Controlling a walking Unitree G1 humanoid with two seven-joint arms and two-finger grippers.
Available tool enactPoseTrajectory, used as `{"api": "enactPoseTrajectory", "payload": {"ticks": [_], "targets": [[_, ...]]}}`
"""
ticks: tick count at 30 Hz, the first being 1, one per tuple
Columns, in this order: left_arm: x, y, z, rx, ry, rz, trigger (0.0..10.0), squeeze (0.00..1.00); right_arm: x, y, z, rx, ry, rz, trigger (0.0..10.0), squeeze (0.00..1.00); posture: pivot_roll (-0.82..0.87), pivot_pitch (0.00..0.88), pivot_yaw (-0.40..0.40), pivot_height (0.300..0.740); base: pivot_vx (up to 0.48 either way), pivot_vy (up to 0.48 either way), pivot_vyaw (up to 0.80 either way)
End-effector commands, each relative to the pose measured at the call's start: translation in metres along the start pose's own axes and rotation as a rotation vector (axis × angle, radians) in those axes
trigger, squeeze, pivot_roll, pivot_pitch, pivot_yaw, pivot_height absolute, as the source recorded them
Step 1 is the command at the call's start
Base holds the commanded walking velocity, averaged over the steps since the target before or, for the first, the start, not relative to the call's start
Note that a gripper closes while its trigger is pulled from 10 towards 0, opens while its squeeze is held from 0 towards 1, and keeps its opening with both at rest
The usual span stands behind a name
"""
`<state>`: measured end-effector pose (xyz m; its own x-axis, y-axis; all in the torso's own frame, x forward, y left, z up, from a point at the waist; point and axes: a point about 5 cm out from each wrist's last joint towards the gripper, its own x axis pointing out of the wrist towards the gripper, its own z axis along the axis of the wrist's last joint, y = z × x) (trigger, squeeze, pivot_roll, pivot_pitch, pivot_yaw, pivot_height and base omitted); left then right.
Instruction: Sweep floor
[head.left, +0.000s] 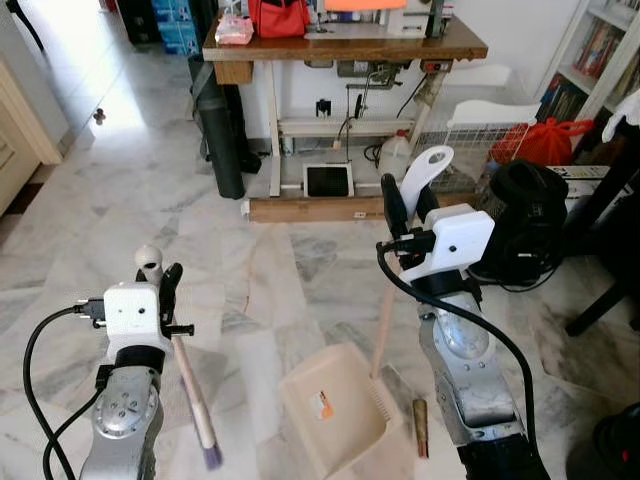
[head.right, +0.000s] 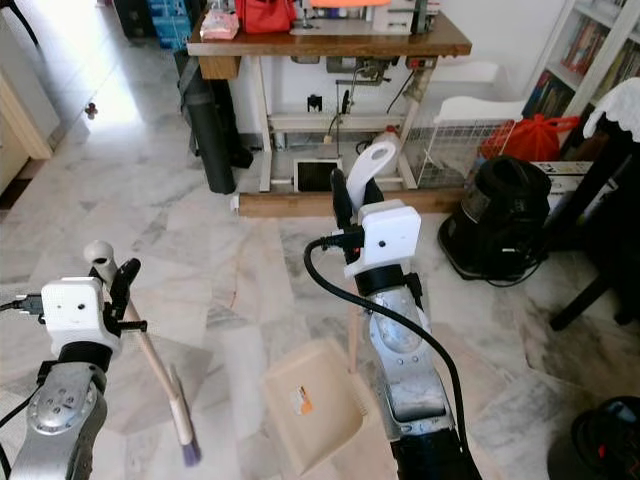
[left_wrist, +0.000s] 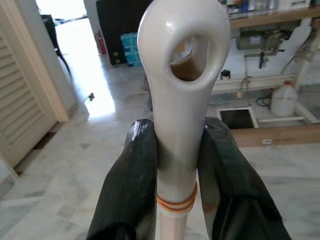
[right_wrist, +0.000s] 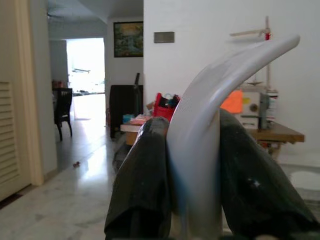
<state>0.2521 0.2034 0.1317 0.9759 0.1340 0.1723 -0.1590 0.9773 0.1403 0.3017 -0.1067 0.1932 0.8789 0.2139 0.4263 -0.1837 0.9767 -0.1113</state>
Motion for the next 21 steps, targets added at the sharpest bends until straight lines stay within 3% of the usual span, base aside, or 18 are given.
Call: {"api": "enactPoseTrajectory", "payload": {"ticks": [1,14,21], "targets": [[0.0011,0.0029,0.0050,0.021,-0.020,0.008,10.0,0.00,0.0021,-0.0010,0.0044,-0.001,-0.020,-0.002,10.0,0.00,0.00,0.087,-0.013,0.740,0.000,-0.386,0.00],[0.0007,0.0028,0.0051,0.021,-0.021,0.014,10.0,0.00,0.0029,-0.0006,0.0048,-0.001,-0.021,0.002,10.0,0.00,0.00,0.086,-0.017,0.740,0.000,-0.381,0.00],[0.0006,0.0045,0.0056,0.016,-0.027,0.022,10.0,0.00,0.0032,-0.0006,0.0050,-0.002,-0.021,0.003,10.0,0.00,0.00,0.088,-0.017,0.740,0.000,0.000,0.00]]}}
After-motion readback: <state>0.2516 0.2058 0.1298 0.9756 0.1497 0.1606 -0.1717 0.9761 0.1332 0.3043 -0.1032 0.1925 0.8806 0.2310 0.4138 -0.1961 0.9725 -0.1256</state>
